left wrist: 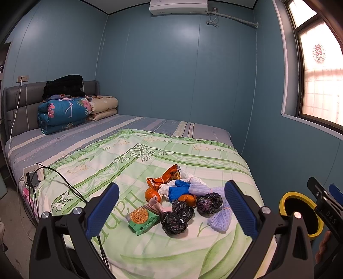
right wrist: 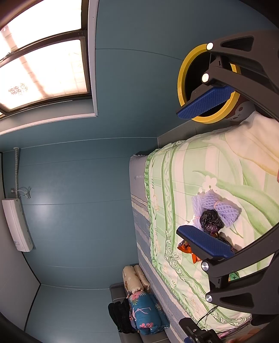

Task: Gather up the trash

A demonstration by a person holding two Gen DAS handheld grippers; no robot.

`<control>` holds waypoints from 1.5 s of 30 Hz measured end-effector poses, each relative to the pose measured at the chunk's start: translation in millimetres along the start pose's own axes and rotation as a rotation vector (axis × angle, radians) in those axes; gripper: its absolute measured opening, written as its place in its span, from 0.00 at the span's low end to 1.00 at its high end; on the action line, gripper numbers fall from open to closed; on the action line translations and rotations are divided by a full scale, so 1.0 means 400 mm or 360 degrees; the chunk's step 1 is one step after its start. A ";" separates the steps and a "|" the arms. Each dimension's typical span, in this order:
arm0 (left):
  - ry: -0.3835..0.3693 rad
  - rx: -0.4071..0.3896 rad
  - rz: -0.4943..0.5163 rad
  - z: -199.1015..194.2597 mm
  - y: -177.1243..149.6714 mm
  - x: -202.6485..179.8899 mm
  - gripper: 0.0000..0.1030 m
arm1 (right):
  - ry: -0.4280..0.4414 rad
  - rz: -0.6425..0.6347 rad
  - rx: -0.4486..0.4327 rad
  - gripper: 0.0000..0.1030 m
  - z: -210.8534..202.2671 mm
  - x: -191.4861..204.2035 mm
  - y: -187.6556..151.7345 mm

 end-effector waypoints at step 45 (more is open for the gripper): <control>-0.0006 0.0006 -0.0014 0.004 0.004 0.011 0.92 | -0.0003 0.0001 0.0006 0.92 0.006 0.001 0.000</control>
Point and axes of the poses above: each gripper's, at about its wrist camera, not at the fingertips, and z roughly the way its jaws point, x to its left, y to its top, the point moved 2 cm from there along z, roughly the way its jaws point, and after that the axes turned 11 degrees about x, right-handed, at the moved point
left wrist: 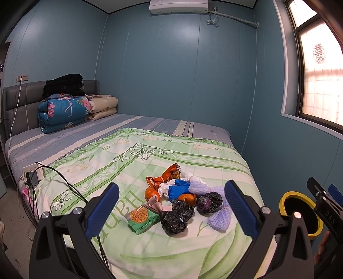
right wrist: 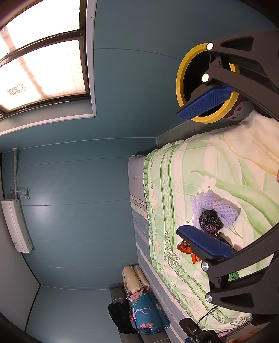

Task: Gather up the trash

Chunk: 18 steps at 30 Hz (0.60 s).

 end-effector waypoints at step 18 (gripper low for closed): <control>0.0000 0.0011 -0.0006 0.003 -0.006 0.003 0.92 | -0.0006 0.0008 -0.0003 0.92 0.000 0.000 -0.004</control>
Point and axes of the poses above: each gripper's, at about its wrist camera, not at the fingertips, and z roughly the way its jaws point, x to its left, y to its top, the point moved 2 cm from there along z, roughly the way its jaws point, and after that the axes turned 11 degrees about x, right-handed, at the moved point
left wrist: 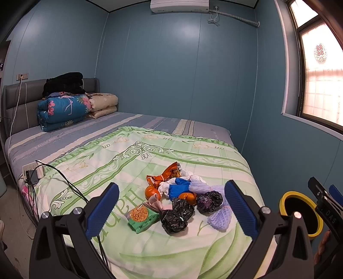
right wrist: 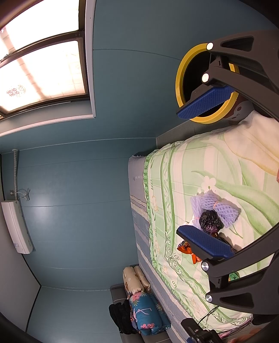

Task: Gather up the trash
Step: 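Grasp the lavender foam net with the right tool while the left tool grasps the green snack packet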

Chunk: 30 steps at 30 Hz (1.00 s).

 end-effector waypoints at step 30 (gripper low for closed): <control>-0.0067 0.0521 0.0110 0.311 -0.072 0.182 0.92 | 0.0359 -0.0249 0.0551 0.92 0.284 0.082 -0.089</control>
Point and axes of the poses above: each gripper's, at about its wrist camera, not at the fingertips, and z roughly the way its jaws point, x to its left, y to its top, the point moved 2 cm from there along z, roughly the way its jaws point, and after that the axes turned 11 degrees about x, right-handed, at the moved point
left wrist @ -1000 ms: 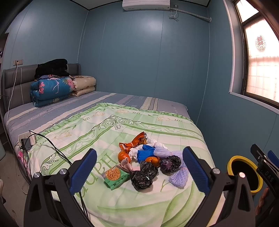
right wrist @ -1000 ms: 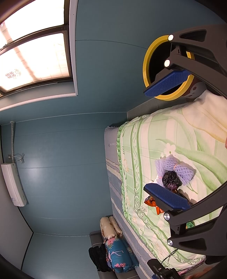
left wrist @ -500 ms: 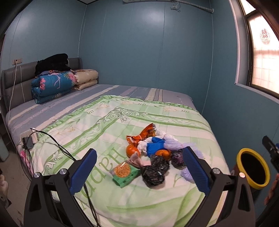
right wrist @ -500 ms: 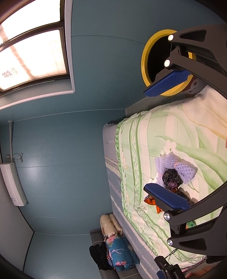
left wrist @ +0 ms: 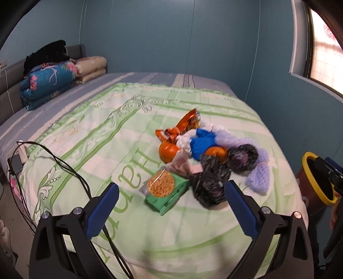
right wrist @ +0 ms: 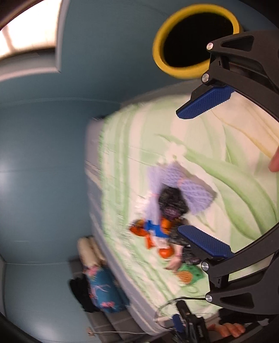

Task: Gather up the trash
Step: 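Grasp the lavender foam net with the right tool while the left tool grasps the green snack packet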

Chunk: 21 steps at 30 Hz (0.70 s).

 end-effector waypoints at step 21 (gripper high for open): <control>-0.0163 0.0274 0.0160 0.234 0.061 0.071 0.92 | 0.0124 -0.0196 0.0456 0.92 0.289 0.047 0.032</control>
Point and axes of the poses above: each gripper's, at about its wrist camera, not at the fingertips, and z roughly the way its jaws point, x to its left, y to its top, the point moved 2 cm from there along z, roughly the way its jaws point, and after that the axes turned 11 degrees about x, right-handed, at the moved point
